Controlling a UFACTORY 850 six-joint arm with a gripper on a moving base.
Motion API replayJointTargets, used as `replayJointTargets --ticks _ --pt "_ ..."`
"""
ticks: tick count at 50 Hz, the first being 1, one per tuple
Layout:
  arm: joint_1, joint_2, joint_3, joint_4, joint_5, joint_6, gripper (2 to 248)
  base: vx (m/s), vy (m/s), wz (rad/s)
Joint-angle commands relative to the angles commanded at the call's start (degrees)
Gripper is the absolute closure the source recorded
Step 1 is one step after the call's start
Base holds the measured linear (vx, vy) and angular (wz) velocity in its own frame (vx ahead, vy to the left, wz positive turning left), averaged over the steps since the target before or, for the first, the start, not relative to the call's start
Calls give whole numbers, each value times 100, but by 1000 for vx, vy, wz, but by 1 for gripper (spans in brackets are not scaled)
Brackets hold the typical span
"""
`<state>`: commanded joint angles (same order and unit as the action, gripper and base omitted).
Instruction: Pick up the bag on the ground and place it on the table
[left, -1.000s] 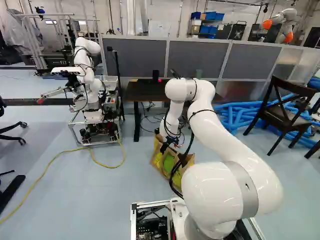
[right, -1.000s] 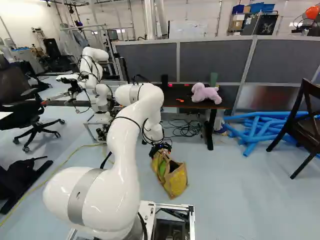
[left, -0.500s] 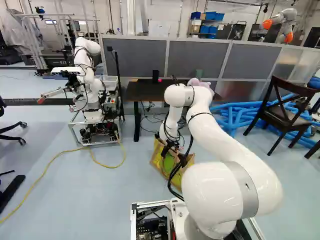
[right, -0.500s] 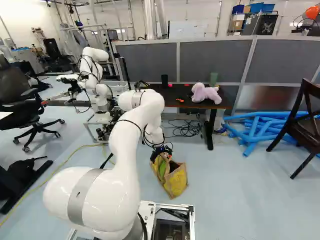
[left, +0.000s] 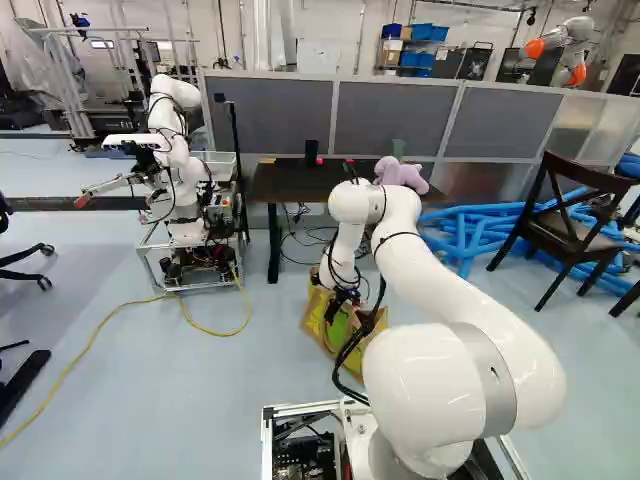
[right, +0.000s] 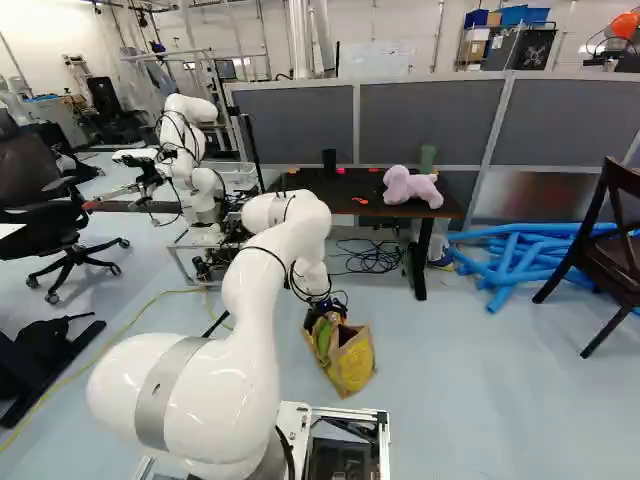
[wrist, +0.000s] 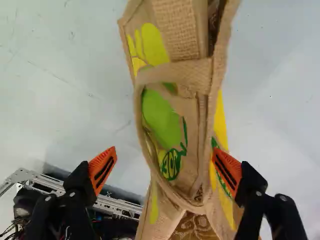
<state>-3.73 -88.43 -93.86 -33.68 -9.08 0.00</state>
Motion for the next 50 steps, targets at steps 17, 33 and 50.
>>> replayJointTargets --ticks 17,33,50 --pt "-278 -445 -600 -2 -4 0 3 0 0 0" --pt "-298 -560 -731 -2 -4 0 32 0 0 0" --pt "-299 -561 -733 -2 -4 0 181 0 0 0"
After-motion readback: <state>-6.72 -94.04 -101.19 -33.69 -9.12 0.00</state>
